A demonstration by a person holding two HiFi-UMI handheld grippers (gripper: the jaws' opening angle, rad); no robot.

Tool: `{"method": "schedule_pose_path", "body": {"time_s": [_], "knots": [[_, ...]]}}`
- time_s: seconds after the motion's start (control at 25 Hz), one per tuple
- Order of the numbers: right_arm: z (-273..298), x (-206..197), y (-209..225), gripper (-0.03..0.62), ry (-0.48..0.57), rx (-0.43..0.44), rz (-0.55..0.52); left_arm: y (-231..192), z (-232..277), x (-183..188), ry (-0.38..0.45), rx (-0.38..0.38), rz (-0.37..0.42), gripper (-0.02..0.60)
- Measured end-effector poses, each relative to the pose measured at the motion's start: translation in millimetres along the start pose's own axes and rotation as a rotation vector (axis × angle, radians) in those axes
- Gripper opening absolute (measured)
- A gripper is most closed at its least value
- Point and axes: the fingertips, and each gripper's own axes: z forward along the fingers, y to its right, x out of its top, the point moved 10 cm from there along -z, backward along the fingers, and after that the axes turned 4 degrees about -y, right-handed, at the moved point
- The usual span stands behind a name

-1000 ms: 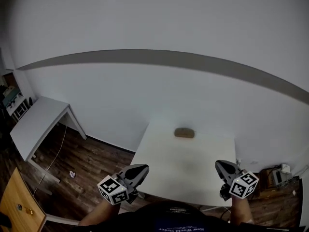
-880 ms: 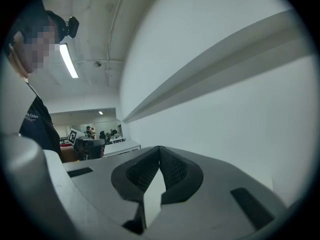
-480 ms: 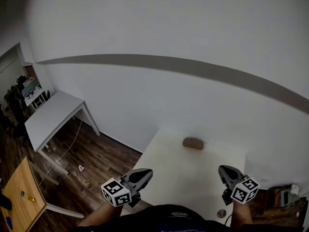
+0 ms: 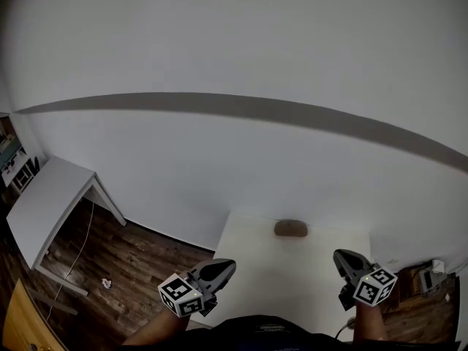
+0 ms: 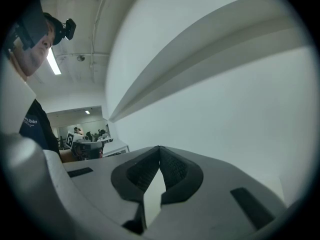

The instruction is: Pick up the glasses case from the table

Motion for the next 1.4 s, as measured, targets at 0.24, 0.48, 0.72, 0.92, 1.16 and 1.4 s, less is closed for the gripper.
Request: {"method": "schedule_pose_path", "body": {"time_s": [0.24,0.48,0.72,0.92,1.16,1.4], "knots": [[39.7,3.7,-27.4,-0.002,-0.055,-0.035,-0.017,-66.7,2.3,-5.5,-0.026,-0.061,-0.034,0.002],[43.3,9.2,15.8,-0.002,-0.065,-0.041,0.018,-70.7,41.3,-16.9,-0.037,-0.06,-0.066,0.002],[44.0,-7.0,104.9,-0.002,-0.062,0.05,0.03,-45.2,106.1,-31.7,-0.063,0.04,-0.111,0.002],[49.6,-9.8,150.7,-0.002,-0.009,0.083,0.01,-16.5,145.7,-43.1,-0.129,0.051,-0.1,0.002],[36.0,-31.9,158.8,-0.002,-0.017,0.08,0.045,-19.3,175.0,-49.9,-0.178,0.034,-0.088,0.002],[45.5,-45.5,182.9,-0.002,-0.047,0.002,0.069,-61.5,219.6,-74.7,-0.224,-0.014,-0.098,0.002]]}}
